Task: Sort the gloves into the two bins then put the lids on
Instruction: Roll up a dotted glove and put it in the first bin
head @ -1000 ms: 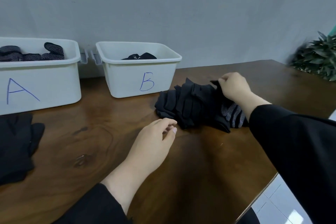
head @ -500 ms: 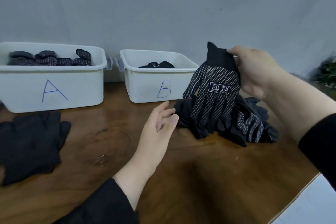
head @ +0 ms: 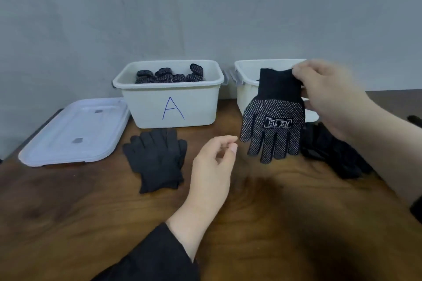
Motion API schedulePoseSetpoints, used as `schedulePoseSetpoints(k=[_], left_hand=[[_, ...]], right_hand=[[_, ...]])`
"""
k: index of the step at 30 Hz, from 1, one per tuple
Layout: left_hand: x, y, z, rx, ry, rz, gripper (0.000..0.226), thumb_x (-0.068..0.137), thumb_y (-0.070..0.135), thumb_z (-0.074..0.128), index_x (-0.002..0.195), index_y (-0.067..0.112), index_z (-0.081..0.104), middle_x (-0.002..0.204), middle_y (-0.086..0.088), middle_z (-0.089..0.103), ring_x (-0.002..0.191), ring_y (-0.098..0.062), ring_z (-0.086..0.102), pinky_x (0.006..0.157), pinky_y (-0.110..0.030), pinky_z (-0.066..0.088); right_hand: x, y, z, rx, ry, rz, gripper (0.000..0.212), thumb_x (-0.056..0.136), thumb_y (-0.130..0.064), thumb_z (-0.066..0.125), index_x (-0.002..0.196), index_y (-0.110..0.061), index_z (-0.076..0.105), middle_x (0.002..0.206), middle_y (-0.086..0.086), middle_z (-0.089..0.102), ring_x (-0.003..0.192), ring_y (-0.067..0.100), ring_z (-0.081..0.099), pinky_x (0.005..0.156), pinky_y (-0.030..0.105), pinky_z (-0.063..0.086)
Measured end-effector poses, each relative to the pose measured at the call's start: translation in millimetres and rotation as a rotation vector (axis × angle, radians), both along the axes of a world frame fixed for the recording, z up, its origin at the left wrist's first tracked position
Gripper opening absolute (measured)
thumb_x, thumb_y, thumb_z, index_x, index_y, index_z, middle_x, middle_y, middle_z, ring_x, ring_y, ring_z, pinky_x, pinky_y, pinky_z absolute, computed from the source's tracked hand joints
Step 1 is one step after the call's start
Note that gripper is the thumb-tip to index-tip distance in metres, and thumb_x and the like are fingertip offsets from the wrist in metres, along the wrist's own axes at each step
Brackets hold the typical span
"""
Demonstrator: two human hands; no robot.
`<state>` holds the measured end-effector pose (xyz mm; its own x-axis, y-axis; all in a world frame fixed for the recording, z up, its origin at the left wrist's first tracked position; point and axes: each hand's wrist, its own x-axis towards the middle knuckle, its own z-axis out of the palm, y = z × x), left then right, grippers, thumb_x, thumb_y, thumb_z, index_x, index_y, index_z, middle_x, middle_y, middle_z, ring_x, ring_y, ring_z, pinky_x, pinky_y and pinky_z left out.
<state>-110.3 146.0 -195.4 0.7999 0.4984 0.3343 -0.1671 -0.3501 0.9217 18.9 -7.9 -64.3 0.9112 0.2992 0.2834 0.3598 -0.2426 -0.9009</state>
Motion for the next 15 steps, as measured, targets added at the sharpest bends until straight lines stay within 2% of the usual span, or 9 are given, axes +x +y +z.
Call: schedulePoseSetpoints(k=[2,3,5,6,7,9,11,13,15], left_hand=[[-9.4,14.4,2.9,0.078,-0.059,0.114,0.019,0.1,0.019,0.057,0.108,0.032,0.068,0.1,0.018,0.067,0.098,0.0,0.062,0.081,-0.009,0.045],[-13.0,20.1,4.1,0.107,-0.075,0.14,0.02,0.1,0.016,0.055,0.107,0.03,0.068,0.101,0.017,0.067,0.099,0.002,0.061,0.081,-0.008,0.044],[-18.2,28.6,4.5,0.159,-0.084,0.169,0.023,0.099,0.01,0.052,0.105,0.025,0.068,0.101,0.016,0.067,0.099,0.002,0.061,0.081,-0.006,0.043],[-20.3,31.5,3.9,0.18,-0.084,0.178,0.023,0.098,0.009,0.052,0.103,0.024,0.069,0.099,0.016,0.066,0.098,0.0,0.061,0.08,-0.007,0.044],[-21.4,33.8,2.9,0.206,-0.08,0.182,0.024,0.097,0.007,0.051,0.101,0.023,0.069,0.098,0.016,0.066,0.097,-0.001,0.061,0.08,-0.008,0.044],[-22.8,35.2,0.8,0.298,-0.047,0.154,0.024,0.096,0.006,0.051,0.097,0.022,0.068,0.094,0.016,0.063,0.093,-0.003,0.06,0.078,-0.009,0.044],[-22.6,33.3,-1.6,0.432,0.047,0.064,0.023,0.096,0.008,0.05,0.097,0.022,0.068,0.093,0.018,0.06,0.091,-0.001,0.056,0.078,-0.009,0.041],[-20.0,30.0,-5.3,0.578,0.149,-0.046,0.023,0.097,0.012,0.05,0.103,0.024,0.068,0.099,0.018,0.058,0.094,-0.001,0.052,0.084,-0.013,0.041],[-17.1,28.0,-9.3,0.706,0.226,-0.133,0.027,0.099,0.017,0.048,0.115,0.026,0.067,0.115,0.017,0.059,0.106,-0.001,0.049,0.096,-0.023,0.04]], right_hand=[[-6.0,10.5,-2.1,0.071,-0.169,-0.012,0.02,0.094,-0.039,0.051,0.089,-0.03,0.068,0.087,0.004,0.065,0.083,0.025,0.061,0.091,0.054,0.053],[-11.3,12.2,-6.3,0.073,-0.262,-0.004,0.018,0.099,-0.036,0.051,0.091,-0.031,0.066,0.088,0.003,0.067,0.084,0.025,0.062,0.091,0.047,0.054],[-27.1,11.1,-27.3,-0.016,-0.378,0.051,0.016,0.104,-0.026,0.05,0.096,-0.033,0.063,0.09,-0.01,0.067,0.081,0.006,0.062,0.078,0.019,0.049],[-34.9,7.9,-44.4,-0.107,-0.384,0.09,0.016,0.104,-0.024,0.051,0.099,-0.033,0.063,0.09,-0.018,0.066,0.083,-0.002,0.061,0.075,0.01,0.045],[-39.6,2.4,-65.6,-0.21,-0.375,0.141,0.015,0.102,-0.023,0.053,0.102,-0.033,0.064,0.093,-0.024,0.065,0.091,-0.007,0.06,0.08,0.008,0.043],[-47.4,-10.0,-109.3,-0.462,-0.385,0.272,0.014,0.098,-0.03,0.056,0.108,-0.037,0.065,0.113,-0.029,0.062,0.114,-0.009,0.054,0.1,0.019,0.044],[-52.8,-19.4,-137.7,-0.648,-0.393,0.352,0.024,0.097,-0.045,0.051,0.118,-0.042,0.063,0.132,-0.031,0.051,0.131,-0.013,0.039,0.112,0.018,0.033],[-58.2,-22.6,-145.3,-0.654,-0.398,0.326,0.037,0.095,-0.053,0.044,0.124,-0.04,0.063,0.137,-0.031,0.047,0.135,-0.015,0.032,0.113,0.011,0.023],[-60.6,-20.0,-146.9,-0.658,-0.414,0.301,0.038,0.097,-0.052,0.044,0.126,-0.038,0.065,0.136,-0.03,0.05,0.132,-0.013,0.036,0.114,0.017,0.025]])
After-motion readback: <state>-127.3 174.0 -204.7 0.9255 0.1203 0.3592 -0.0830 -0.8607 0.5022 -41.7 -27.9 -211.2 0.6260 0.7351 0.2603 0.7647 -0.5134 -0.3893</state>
